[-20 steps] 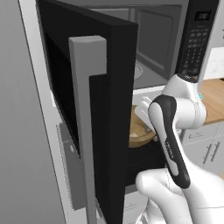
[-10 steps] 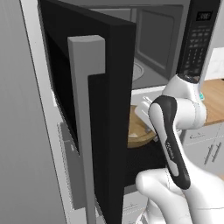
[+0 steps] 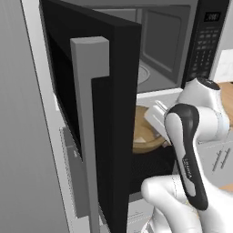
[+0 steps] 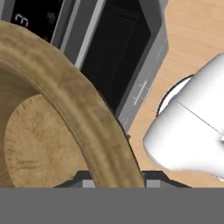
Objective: Pick the garlic from the sink and place it in the bowl. Then pick the bowl and place it in the microwave. Then close the microwave door and press the start button.
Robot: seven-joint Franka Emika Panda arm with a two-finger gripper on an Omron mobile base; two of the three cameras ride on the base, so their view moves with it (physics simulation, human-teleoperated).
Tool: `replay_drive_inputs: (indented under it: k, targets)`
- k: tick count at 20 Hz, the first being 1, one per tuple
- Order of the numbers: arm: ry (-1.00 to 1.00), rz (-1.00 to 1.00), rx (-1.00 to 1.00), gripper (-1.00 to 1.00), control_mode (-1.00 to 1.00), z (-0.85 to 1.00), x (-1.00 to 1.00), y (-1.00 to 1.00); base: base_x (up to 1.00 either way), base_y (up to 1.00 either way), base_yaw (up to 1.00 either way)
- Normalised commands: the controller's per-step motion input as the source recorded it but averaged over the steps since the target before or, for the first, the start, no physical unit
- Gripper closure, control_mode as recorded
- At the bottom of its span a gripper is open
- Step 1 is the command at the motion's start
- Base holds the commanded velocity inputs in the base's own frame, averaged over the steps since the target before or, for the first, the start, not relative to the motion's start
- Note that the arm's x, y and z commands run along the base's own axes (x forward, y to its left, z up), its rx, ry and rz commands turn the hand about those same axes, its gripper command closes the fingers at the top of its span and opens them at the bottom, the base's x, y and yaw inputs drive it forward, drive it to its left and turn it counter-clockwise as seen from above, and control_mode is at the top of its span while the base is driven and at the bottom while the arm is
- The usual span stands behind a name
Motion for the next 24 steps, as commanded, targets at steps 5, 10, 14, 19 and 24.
replay_drive_inputs:
  k: [5, 10, 14, 19, 24]
  targets:
    - [-0.14, 0.02, 0.04, 1.0, -1.0, 1.0, -0.2, -0.17, 0.0, 0.0, 0.0]
    - [-0.01, 0.0, 0.0, 1.0, -1.0, 0.69, 0.65, -0.06, 0.0, 0.0, 0.0]
    - [0.0, -0.05, 0.0, 1.0, -1.0, 0.43, 0.77, 0.13, 0.0, 0.0, 0.0]
    - [-0.01, -0.1, 0.0, 1.0, -1.0, 0.44, 0.75, 0.25, 0.0, 0.0, 0.0]
    - [0.0, -0.12, 0.0, 1.0, -1.0, 0.22, 0.72, 0.28, 0.0, 0.0, 0.0]
